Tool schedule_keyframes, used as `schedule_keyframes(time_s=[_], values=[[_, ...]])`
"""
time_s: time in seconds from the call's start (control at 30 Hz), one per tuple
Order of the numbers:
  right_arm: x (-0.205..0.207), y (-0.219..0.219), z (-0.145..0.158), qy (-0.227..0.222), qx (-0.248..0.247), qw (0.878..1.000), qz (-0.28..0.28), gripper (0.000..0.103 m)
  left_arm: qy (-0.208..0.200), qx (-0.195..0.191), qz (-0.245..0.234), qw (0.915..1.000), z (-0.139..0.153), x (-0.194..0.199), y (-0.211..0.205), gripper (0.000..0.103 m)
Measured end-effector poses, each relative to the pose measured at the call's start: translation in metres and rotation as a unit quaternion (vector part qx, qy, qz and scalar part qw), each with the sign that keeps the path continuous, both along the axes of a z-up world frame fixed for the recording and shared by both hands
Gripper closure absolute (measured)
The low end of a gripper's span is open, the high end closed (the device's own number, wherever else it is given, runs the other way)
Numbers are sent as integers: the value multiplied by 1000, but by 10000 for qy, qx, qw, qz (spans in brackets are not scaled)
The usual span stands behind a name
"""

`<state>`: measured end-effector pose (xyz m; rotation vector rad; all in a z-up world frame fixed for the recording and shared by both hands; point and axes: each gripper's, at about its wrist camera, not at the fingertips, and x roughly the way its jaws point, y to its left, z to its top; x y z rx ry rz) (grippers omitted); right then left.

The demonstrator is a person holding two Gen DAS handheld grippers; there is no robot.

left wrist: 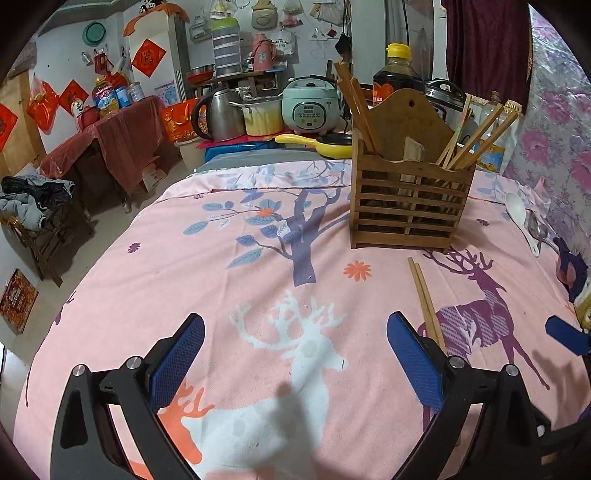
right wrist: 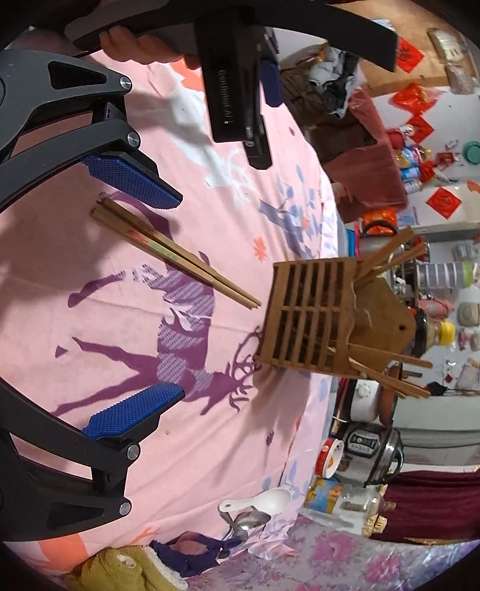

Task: Organize utensils
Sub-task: 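Move both tools back down toward the last chopsticks on the sheet, then close the left tool on one chopstick while the right tool closes on the other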

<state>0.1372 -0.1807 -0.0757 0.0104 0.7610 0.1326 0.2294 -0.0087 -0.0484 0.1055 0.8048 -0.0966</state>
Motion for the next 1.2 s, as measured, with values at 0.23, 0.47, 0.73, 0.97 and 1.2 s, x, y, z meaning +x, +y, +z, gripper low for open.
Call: schedule_keyframes(time_s=[0.23, 0.47, 0.73, 0.97, 1.2], values=[[-7, 5, -12, 264, -43, 9995, 152, 11, 281, -68, 165, 9994, -11, 14, 9, 6], [-15, 18, -25, 604, -323, 9963, 524, 11, 462, -97, 171, 9987, -16, 18, 10, 6], [-9, 26, -40, 1073, -499, 9907, 679, 11, 457, 61, 101, 9989, -19, 17, 3, 6], [-3, 8, -40, 1105, -616, 9916, 258, 9, 412, 184, 40, 9990, -20, 15, -2, 6], [-3, -47, -17, 658, -81, 9943, -832, 9, 397, 153, -98, 9990, -19, 11, -6, 6]])
